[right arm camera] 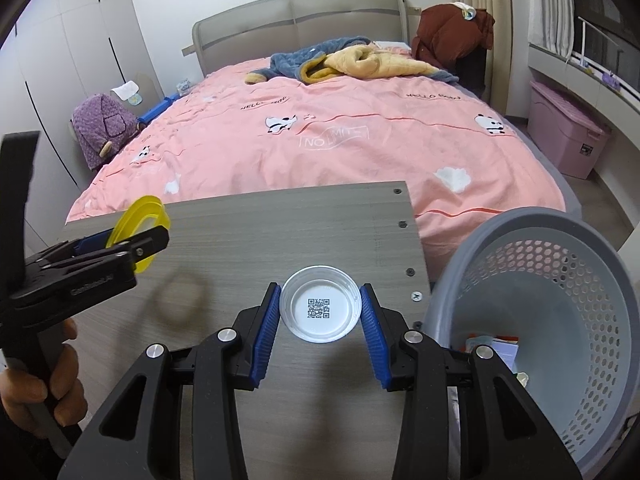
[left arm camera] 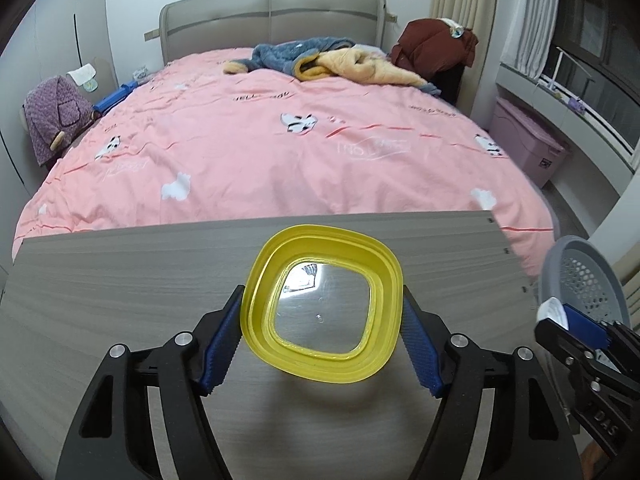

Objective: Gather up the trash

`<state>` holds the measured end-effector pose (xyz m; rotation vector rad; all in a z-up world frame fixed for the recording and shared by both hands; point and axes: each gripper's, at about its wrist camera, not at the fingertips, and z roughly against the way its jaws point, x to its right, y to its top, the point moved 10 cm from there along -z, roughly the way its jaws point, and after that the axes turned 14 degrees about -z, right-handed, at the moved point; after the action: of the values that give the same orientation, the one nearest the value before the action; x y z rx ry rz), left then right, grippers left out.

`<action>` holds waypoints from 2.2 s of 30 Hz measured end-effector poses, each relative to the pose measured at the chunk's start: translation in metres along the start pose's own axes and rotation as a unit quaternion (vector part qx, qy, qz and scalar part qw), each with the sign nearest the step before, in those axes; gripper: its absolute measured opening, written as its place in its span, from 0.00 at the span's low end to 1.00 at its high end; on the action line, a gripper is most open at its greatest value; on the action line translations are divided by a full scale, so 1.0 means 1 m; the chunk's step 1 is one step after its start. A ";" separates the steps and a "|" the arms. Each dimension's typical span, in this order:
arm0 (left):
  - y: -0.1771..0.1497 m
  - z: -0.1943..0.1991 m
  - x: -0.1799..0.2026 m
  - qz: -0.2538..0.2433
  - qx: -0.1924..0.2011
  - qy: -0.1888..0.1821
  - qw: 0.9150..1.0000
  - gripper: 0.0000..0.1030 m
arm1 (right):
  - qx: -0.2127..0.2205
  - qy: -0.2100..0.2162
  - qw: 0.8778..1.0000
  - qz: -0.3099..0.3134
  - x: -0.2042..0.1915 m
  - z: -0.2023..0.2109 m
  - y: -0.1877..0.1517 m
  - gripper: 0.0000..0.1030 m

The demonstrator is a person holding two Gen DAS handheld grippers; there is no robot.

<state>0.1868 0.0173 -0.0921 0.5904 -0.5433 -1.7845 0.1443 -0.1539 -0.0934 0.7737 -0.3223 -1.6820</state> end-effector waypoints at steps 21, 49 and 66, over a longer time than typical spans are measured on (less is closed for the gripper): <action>0.031 0.056 0.182 -0.123 0.053 -0.115 0.984 0.68 | 0.064 -0.110 0.988 -0.086 0.158 0.085 0.003 0.39; 0.028 0.028 0.262 -0.164 0.016 -0.116 0.979 0.74 | 0.068 -0.114 0.983 -0.130 0.238 0.088 -0.003 0.63; 0.030 0.030 0.257 -0.162 0.021 -0.104 0.981 0.77 | 0.072 -0.116 0.982 -0.134 0.237 0.090 -0.001 0.66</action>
<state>0.1246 -0.2356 -0.0814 0.5460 -0.6573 -2.1647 0.0662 -0.3945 -0.1028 0.7519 -0.5255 -2.0272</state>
